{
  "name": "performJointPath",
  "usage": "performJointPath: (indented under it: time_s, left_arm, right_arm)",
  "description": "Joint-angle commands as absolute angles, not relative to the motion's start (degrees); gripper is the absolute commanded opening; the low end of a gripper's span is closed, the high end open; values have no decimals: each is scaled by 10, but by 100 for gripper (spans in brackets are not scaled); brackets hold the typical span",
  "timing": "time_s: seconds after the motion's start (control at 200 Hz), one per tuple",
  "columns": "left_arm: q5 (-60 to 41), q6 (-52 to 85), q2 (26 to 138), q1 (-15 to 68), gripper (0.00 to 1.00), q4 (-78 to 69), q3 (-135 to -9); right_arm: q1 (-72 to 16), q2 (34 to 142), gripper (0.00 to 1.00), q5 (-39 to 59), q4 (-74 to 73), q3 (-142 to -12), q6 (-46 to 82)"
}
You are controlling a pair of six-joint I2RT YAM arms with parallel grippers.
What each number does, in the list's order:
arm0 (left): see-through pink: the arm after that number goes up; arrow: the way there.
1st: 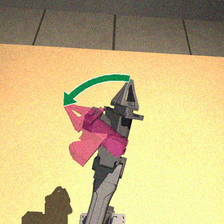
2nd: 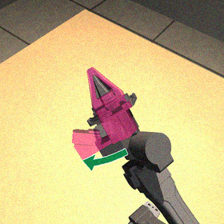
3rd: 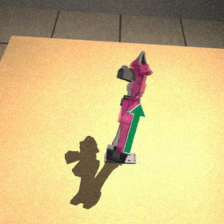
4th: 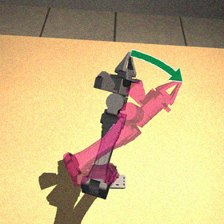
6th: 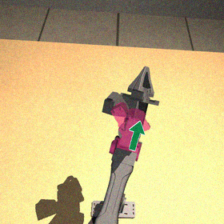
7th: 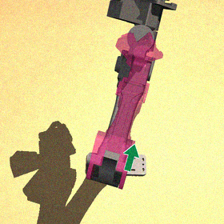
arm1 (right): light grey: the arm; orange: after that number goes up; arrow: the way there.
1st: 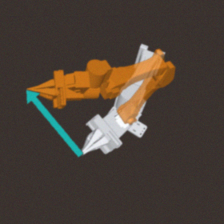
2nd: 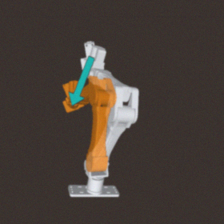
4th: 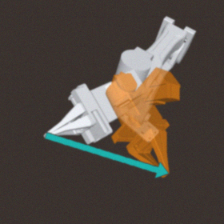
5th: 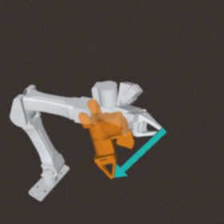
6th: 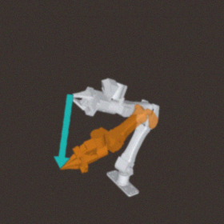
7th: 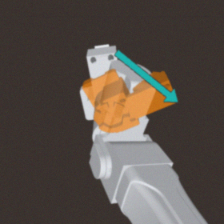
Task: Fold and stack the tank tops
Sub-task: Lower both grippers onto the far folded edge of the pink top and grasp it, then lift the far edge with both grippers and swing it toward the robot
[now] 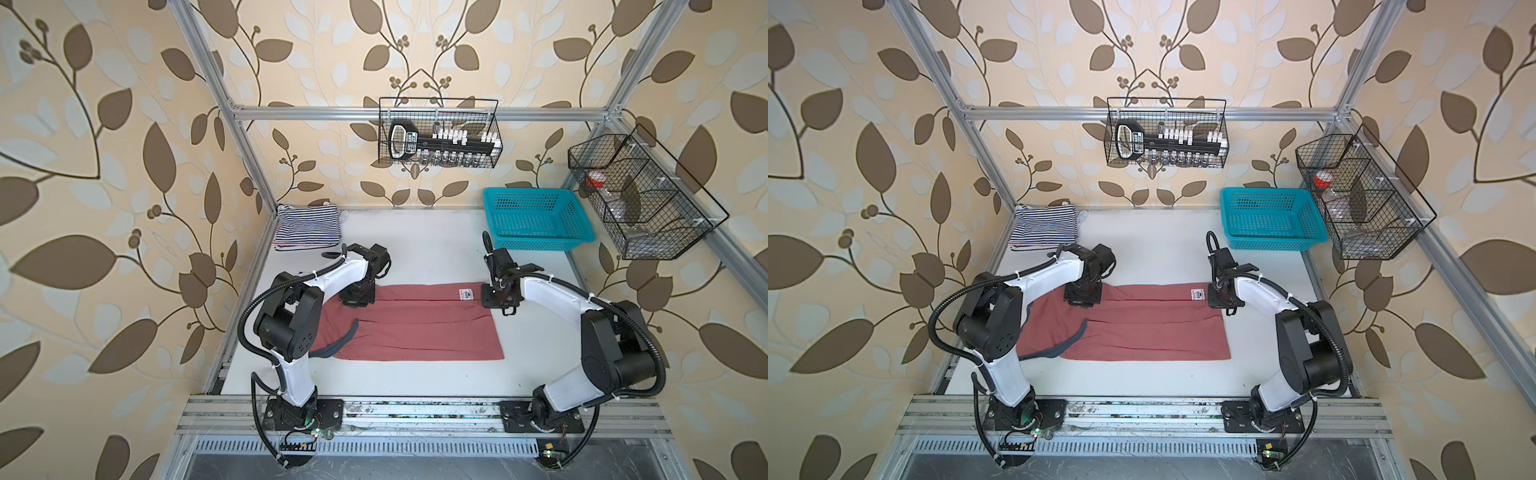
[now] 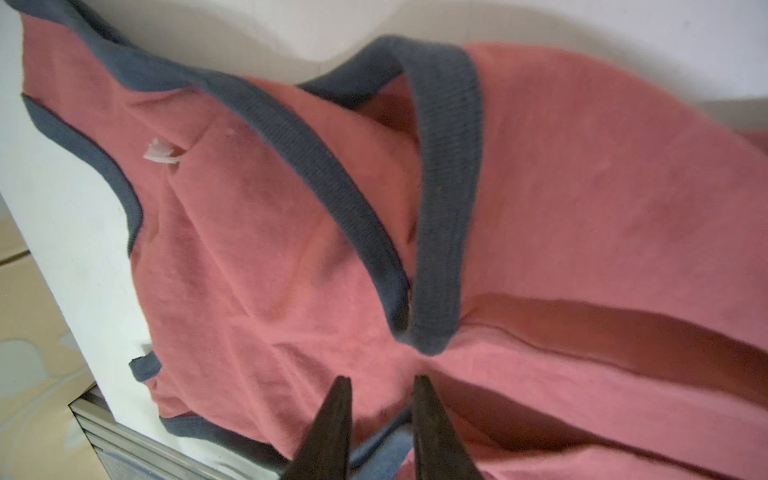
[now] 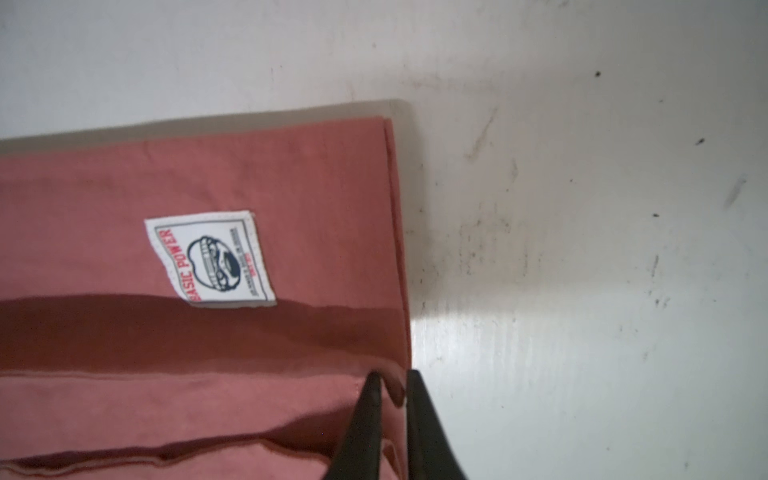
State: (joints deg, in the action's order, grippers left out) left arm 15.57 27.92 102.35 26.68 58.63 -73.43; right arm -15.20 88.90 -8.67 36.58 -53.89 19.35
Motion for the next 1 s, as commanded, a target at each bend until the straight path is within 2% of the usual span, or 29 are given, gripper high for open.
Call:
performJointPath:
  time_s: [0.0, 0.07, 0.17, 0.47, 0.54, 0.72, 0.995]
  left_arm:
    - [174, 299, 982, 272, 29, 615, -754]
    - [160, 298, 983, 272, 38, 608, -777]
    - [139, 292, 1006, 272, 42, 599, -810]
    - [113, 290, 1112, 272, 40, 584, -846]
    - [109, 293, 1121, 273, 37, 584, -839]
    - [115, 301, 1087, 274, 33, 576, -783]
    - [103, 313, 1036, 275, 32, 572, -719]
  right_arm:
    - [-156, 862, 27, -104, 387, -530, 199]
    - [-158, 848, 29, -99, 388, -536, 203]
    - [-163, 833, 32, -90, 376, -549, 207]
    - [-201, 908, 28, -14, 324, -596, 212]
    - [-211, 931, 25, 5, 311, -596, 215]
    - [-230, 960, 20, 18, 297, -585, 219]
    - [-236, 944, 15, 35, 267, -518, 229]
